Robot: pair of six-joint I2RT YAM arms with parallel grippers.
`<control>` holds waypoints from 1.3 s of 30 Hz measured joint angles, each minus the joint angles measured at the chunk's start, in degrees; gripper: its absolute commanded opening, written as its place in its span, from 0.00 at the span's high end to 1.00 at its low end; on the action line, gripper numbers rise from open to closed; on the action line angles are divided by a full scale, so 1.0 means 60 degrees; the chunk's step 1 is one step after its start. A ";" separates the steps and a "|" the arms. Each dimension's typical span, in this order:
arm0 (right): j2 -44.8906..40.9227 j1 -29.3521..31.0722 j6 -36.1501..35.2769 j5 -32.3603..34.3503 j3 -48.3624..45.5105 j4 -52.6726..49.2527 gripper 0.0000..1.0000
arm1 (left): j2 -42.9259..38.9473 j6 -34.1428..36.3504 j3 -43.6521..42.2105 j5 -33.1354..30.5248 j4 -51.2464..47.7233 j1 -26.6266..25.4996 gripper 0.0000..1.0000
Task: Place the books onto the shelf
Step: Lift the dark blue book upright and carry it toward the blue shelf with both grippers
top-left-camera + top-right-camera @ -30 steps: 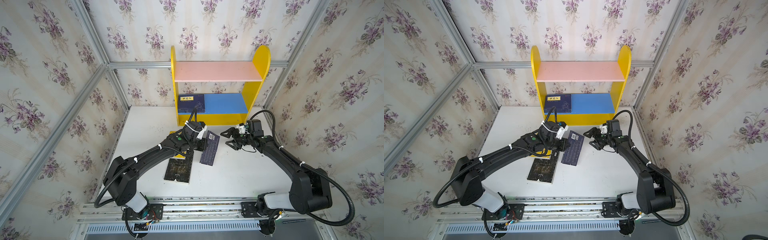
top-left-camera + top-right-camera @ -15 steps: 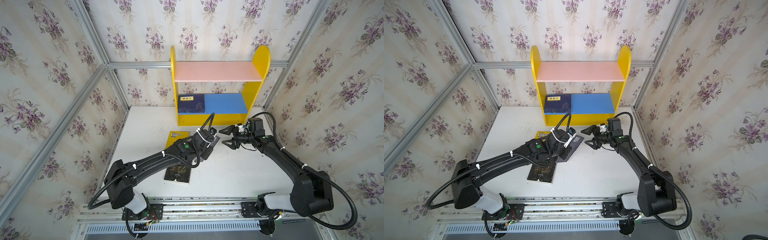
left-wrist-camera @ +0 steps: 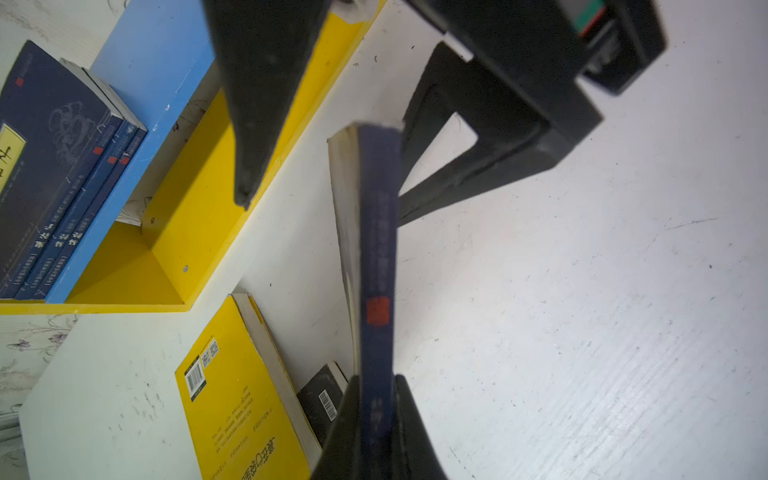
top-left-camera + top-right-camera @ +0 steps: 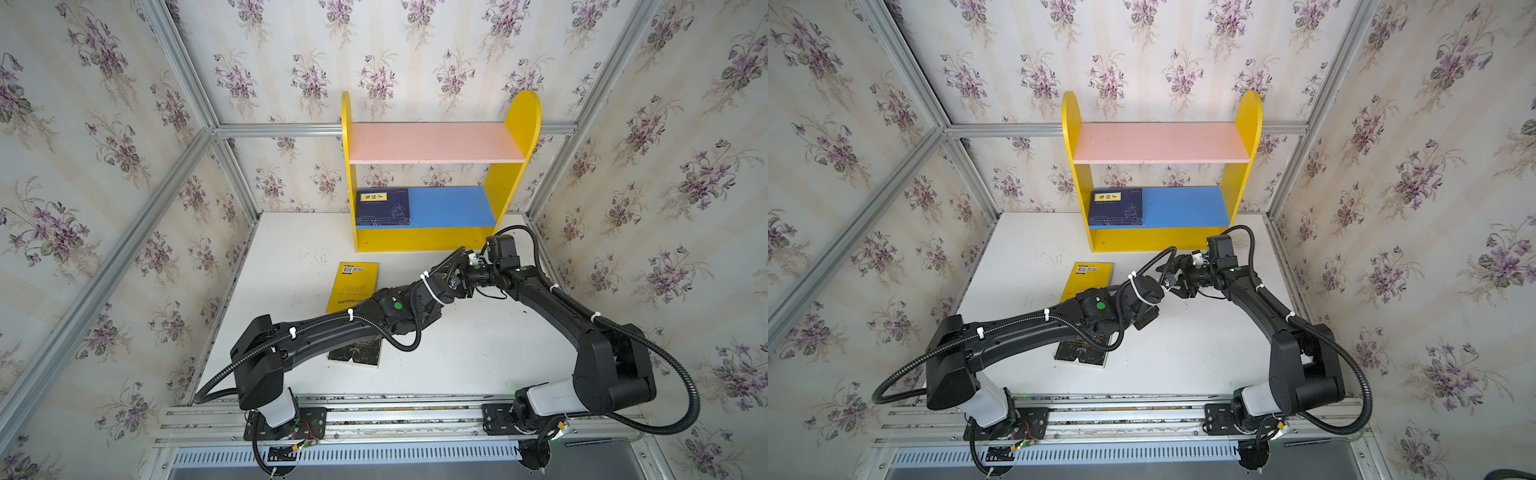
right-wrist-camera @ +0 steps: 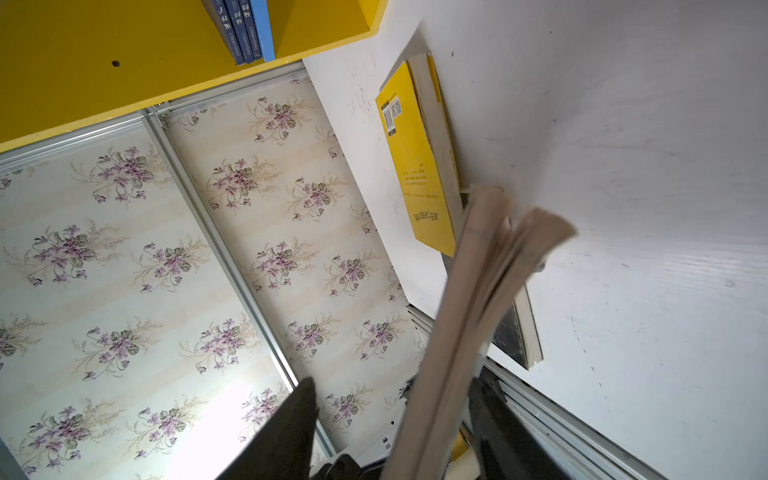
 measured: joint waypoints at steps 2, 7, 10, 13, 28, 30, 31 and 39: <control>0.0098 0.0036 -0.0084 -0.0004 0.0058 -0.0033 0.73 | 0.0022 0.0091 0.0044 -0.0146 -0.0015 -0.0011 1.00; 0.0240 0.0069 -0.0444 -0.0036 0.0259 -0.0299 0.94 | 0.0062 0.0382 0.0098 -0.0393 -0.0244 -0.0025 0.89; 0.0291 0.0069 -0.0816 0.0007 0.0492 -0.0674 1.00 | 0.0062 0.0357 0.0189 -0.0444 -0.0317 -0.0025 0.71; 0.0324 0.0058 -0.1191 0.0091 0.0747 -0.0871 1.00 | -0.0069 0.0036 0.0433 -0.0415 -0.0160 -0.0004 0.48; -0.0335 -0.0586 -0.1810 0.0331 0.0510 0.1042 1.00 | -0.2306 -0.3413 -0.1020 0.3566 0.0197 0.2805 0.02; -0.0623 -0.0586 -0.1894 0.0328 0.0280 0.1566 1.00 | -0.2331 -0.4200 -0.1311 0.4958 0.0226 0.3657 0.02; -0.0750 -0.0586 -0.1905 0.0321 0.0153 0.1851 1.00 | -0.2335 -0.4543 -0.1453 0.5490 0.0229 0.3985 0.01; -0.1228 -0.0605 -0.1151 0.0291 -0.1206 0.5034 1.00 | -0.2517 -0.7002 -0.2801 0.9577 0.1708 0.5577 0.01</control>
